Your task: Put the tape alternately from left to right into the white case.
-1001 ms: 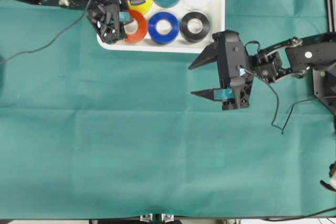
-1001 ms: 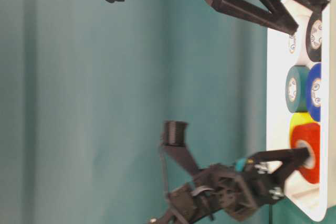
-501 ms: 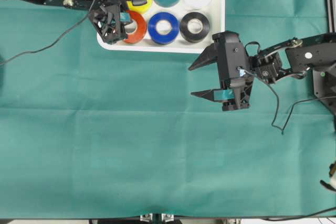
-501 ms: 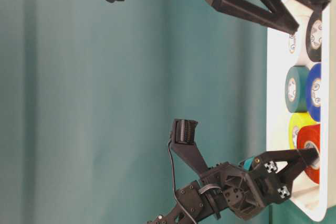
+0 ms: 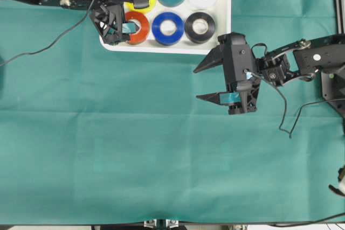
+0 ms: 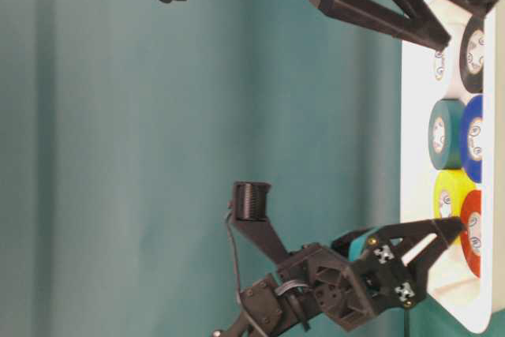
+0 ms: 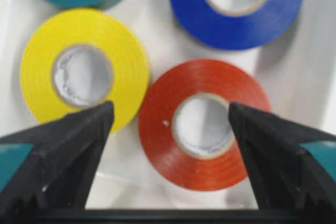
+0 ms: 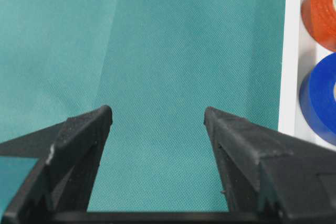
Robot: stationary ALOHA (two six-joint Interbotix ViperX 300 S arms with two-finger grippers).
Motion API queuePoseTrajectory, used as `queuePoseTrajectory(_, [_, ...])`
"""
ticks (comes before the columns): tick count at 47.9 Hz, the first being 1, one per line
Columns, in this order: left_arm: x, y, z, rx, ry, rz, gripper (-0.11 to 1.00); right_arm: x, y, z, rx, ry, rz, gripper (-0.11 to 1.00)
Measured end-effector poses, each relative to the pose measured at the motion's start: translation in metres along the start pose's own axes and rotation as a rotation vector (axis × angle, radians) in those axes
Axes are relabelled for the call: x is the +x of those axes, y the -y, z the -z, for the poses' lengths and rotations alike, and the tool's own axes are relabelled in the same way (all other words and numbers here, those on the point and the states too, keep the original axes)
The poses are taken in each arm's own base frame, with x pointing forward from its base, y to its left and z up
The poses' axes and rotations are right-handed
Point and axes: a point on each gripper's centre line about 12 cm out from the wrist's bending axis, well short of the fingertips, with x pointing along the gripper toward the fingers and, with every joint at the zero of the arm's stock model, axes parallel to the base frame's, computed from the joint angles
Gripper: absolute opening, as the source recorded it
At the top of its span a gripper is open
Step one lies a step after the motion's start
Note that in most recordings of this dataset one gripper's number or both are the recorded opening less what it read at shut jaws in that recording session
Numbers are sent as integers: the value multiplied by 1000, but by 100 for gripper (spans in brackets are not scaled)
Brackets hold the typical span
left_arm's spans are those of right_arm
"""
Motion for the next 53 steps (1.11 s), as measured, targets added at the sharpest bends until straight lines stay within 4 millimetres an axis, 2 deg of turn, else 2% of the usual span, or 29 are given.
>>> queuePoseTrajectory(4, [-3, 5, -2, 11, 9, 7, 62, 0, 0, 1, -1, -2, -1, 79])
queuePoseTrajectory(14, [-12, 24, -6, 49, 34, 33, 61, 0, 0, 1, -1, -2, -1, 79])
queuePoseTrajectory(25, [-32, 55, -8, 110, 72, 79, 61, 0, -2, 1, -4, -4, -6, 79])
queuePoseTrajectory(40, [-54, 107, 7, 190, 85, 171, 61, 0, -5, 1, -9, -2, -12, 79])
queuePoseTrajectory(53, [-61, 140, 17, 193, 73, 233, 61, 1, -7, 0, -12, -2, -16, 79])
